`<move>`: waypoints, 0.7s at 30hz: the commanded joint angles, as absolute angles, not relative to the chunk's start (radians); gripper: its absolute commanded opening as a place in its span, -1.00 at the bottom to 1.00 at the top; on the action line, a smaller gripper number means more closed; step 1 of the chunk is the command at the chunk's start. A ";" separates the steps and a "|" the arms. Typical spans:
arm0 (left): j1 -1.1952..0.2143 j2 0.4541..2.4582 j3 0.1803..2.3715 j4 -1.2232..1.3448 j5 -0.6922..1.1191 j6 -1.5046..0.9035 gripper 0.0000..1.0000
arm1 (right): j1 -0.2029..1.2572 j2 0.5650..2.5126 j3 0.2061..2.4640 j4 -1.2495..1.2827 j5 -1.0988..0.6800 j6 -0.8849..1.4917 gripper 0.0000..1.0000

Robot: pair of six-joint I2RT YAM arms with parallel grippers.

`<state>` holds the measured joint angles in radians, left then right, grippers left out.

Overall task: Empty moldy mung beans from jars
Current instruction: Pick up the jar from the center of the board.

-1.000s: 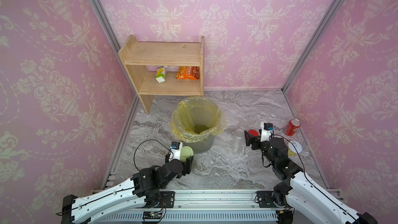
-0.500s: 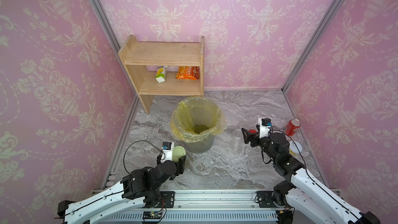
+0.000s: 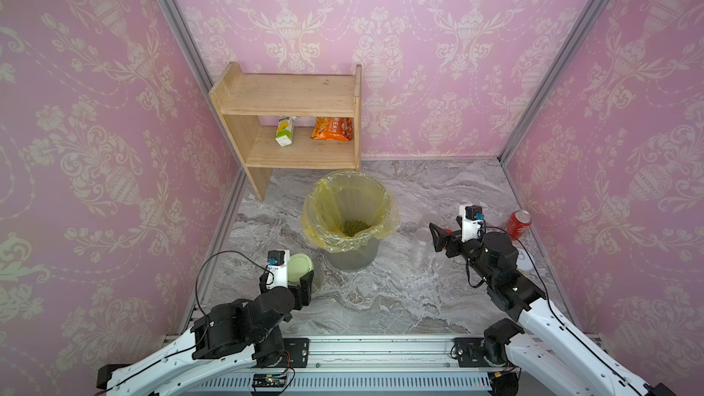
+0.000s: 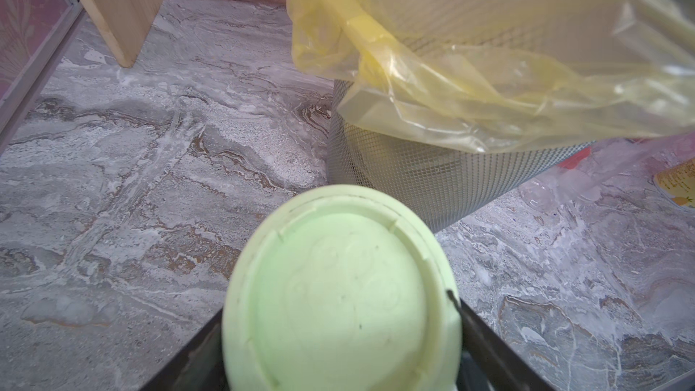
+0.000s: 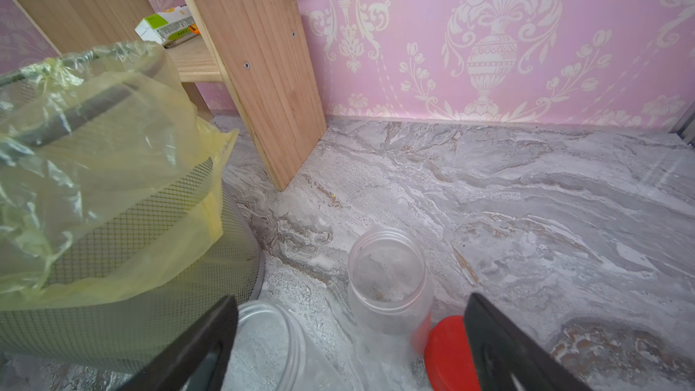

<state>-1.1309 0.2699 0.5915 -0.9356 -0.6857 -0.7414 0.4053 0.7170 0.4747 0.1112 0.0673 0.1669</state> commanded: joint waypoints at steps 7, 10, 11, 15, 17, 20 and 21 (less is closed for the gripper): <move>-1.138 0.261 0.755 -0.962 -0.827 -0.667 -0.36 | 0.398 0.752 0.627 0.082 -0.050 0.146 0.92; -1.137 0.275 0.811 -0.969 -0.859 -0.634 -0.37 | 0.400 0.768 0.666 0.084 -0.130 0.154 0.92; -1.137 0.281 0.827 -0.964 -0.868 -0.616 -0.37 | 0.401 0.775 0.679 0.084 -0.143 0.164 0.90; -1.137 0.317 0.898 -0.914 -0.894 -0.520 -0.39 | 0.420 0.815 0.744 0.114 -0.203 0.243 0.88; -1.136 0.345 0.938 -0.896 -0.902 -0.475 -0.40 | 0.455 0.837 0.772 0.145 -0.243 0.246 0.88; -1.137 0.388 1.003 -0.873 -0.891 -0.433 -0.40 | 0.548 0.881 0.842 0.137 -0.252 0.183 0.88; -1.135 0.397 1.023 -0.857 -0.884 -0.419 -0.40 | 0.585 0.900 0.870 0.129 -0.255 0.154 0.88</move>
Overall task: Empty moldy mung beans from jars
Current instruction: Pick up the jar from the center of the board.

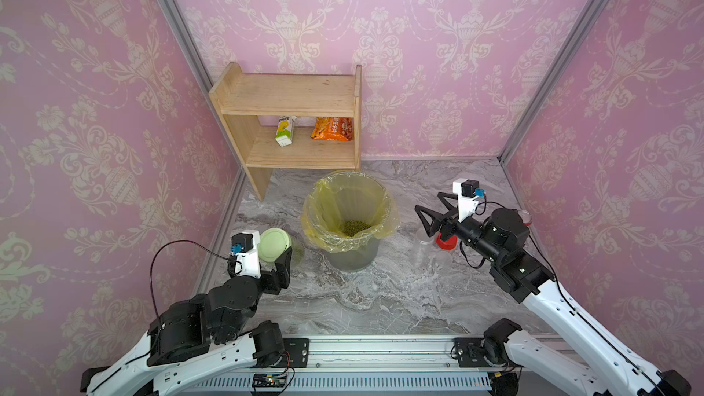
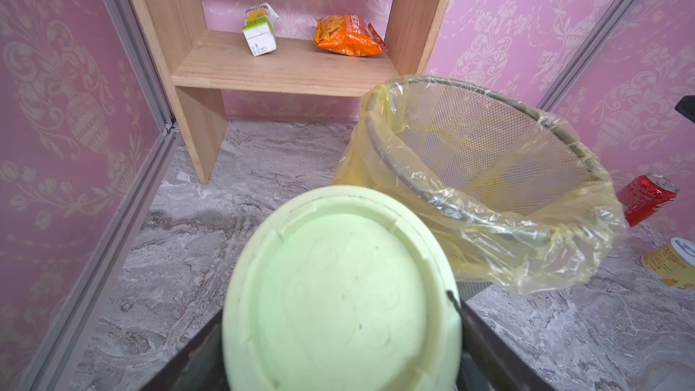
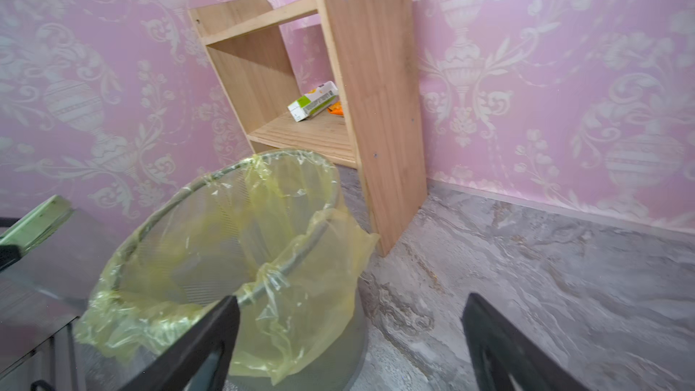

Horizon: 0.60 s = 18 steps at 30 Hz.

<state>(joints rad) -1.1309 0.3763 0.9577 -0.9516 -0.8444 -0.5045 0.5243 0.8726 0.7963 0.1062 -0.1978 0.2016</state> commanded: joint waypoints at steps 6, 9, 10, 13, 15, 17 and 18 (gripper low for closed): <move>-1.137 0.477 1.148 -0.795 -0.854 -0.313 -0.42 | 0.682 1.008 0.978 0.152 -0.339 0.061 0.88; -1.137 0.552 1.235 -0.801 -0.835 -0.258 -0.43 | 0.700 1.058 1.018 0.181 -0.403 0.038 0.89; -1.136 0.576 1.263 -0.796 -0.829 -0.238 -0.43 | 0.705 1.076 1.029 0.198 -0.422 0.036 0.89; -1.136 0.627 1.328 -0.775 -0.822 -0.179 -0.45 | 0.709 1.126 1.062 0.235 -0.467 0.038 0.89; -1.137 0.651 1.368 -0.760 -0.820 -0.141 -0.46 | 0.709 1.151 1.080 0.249 -0.487 0.040 0.89; -1.135 0.674 1.397 -0.738 -0.820 -0.113 -0.48 | 0.710 1.167 1.088 0.279 -0.511 0.046 0.90; -1.137 0.686 1.412 -0.726 -0.816 -0.092 -0.50 | 0.710 1.173 1.093 0.293 -0.516 0.051 0.90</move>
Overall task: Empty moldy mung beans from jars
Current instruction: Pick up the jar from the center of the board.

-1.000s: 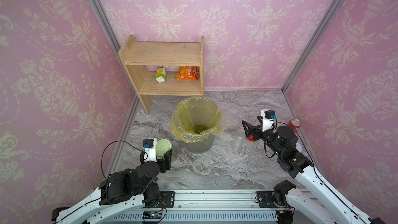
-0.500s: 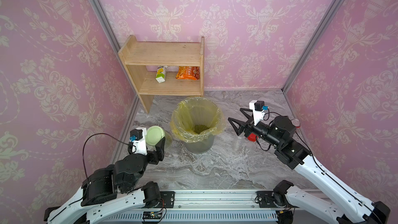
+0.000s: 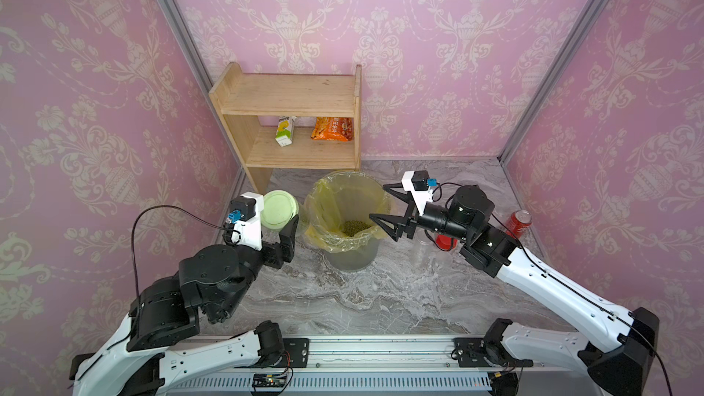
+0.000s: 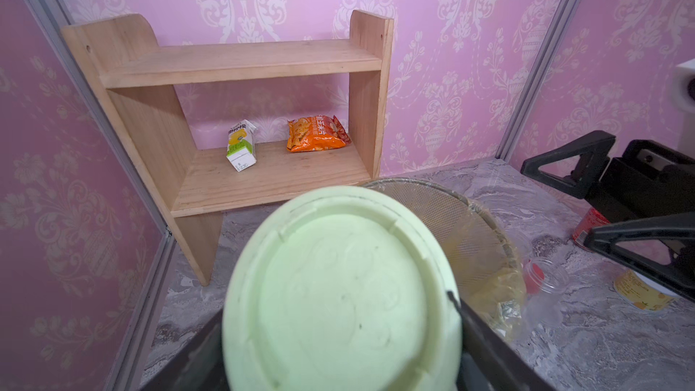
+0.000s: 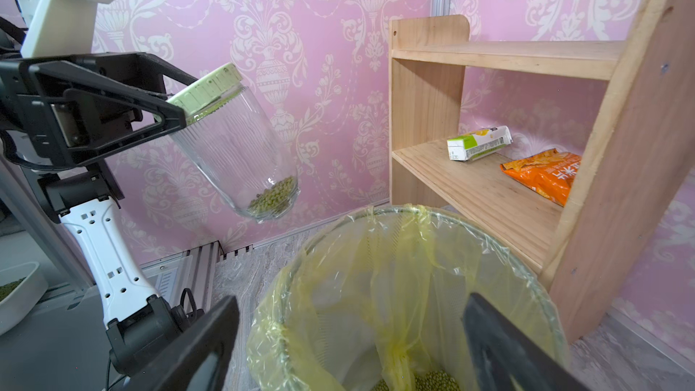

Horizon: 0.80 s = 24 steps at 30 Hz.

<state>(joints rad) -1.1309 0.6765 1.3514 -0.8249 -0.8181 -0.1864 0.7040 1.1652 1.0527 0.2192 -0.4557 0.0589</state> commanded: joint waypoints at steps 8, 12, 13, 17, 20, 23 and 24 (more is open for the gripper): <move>-1.136 0.847 1.547 -0.712 -0.756 -0.015 -0.53 | 0.710 1.219 1.143 0.312 -0.540 0.069 0.98; -1.137 0.881 1.555 -0.665 -0.731 -0.004 -0.57 | 0.710 1.220 1.150 0.307 -0.521 0.066 0.97; -1.137 0.888 1.558 -0.658 -0.725 -0.002 -0.58 | 0.710 1.218 1.150 0.306 -0.521 0.064 0.97; -1.134 0.952 1.587 -0.658 -0.678 0.000 -0.59 | 0.709 1.211 1.152 0.295 -0.508 0.057 0.97; -1.120 0.982 1.604 -0.650 -0.653 0.000 -0.59 | 0.710 1.197 1.149 0.277 -0.506 0.044 0.97; -1.062 0.995 1.617 -0.646 -0.594 -0.007 -0.60 | 0.709 1.189 1.144 0.266 -0.497 0.036 0.96; -1.024 1.002 1.623 -0.651 -0.553 -0.021 -0.60 | 0.707 1.186 1.142 0.266 -0.492 0.036 0.96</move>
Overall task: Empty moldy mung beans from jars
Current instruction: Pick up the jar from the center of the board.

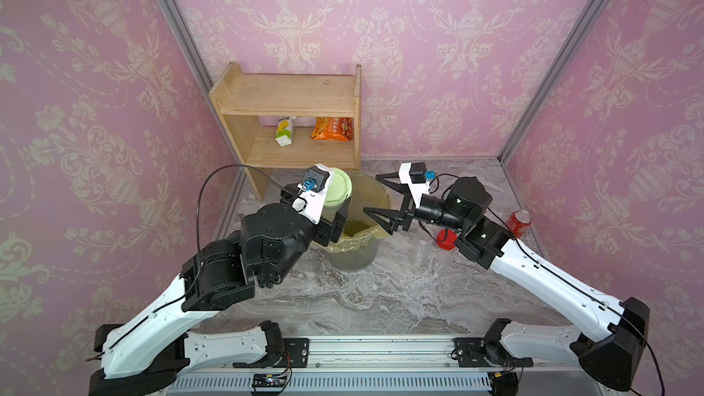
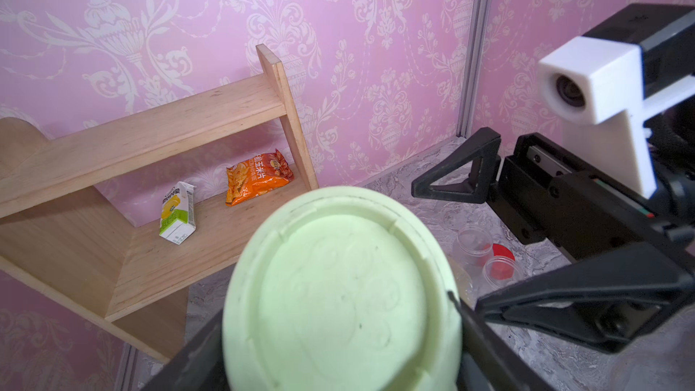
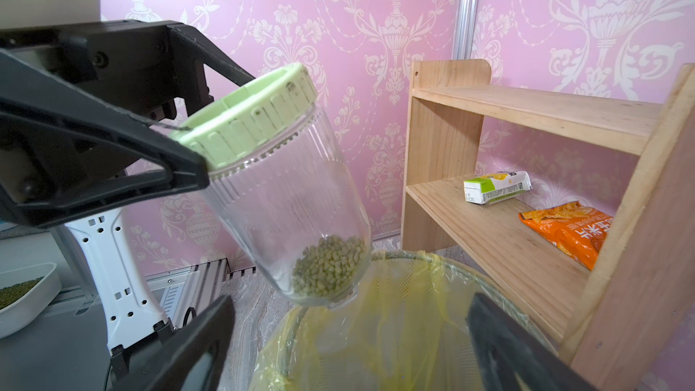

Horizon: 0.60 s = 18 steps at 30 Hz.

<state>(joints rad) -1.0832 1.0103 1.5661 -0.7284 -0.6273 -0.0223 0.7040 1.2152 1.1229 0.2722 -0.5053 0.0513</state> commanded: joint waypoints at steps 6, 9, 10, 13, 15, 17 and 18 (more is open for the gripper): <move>-0.823 1.053 1.620 -0.669 -0.323 -0.099 -0.61 | 0.702 1.174 1.132 0.254 -0.488 0.029 0.96; -0.728 1.072 1.629 -0.665 -0.217 -0.125 -0.61 | 0.695 1.170 1.124 0.253 -0.484 0.031 0.96; -0.698 1.077 1.630 -0.659 -0.187 -0.134 -0.62 | 0.692 1.171 1.122 0.256 -0.485 0.034 0.96; -0.585 1.104 1.637 -0.646 -0.061 -0.169 -0.62 | 0.683 1.181 1.118 0.272 -0.498 0.045 0.96; -0.482 1.125 1.631 -0.623 0.068 -0.224 -0.62 | 0.676 1.188 1.114 0.286 -0.499 0.053 0.96; -0.393 1.138 1.617 -0.583 0.184 -0.291 -0.63 | 0.667 1.194 1.107 0.308 -0.501 0.068 0.95; -0.357 1.143 1.608 -0.559 0.227 -0.317 -0.64 | 0.661 1.196 1.100 0.324 -0.500 0.077 0.96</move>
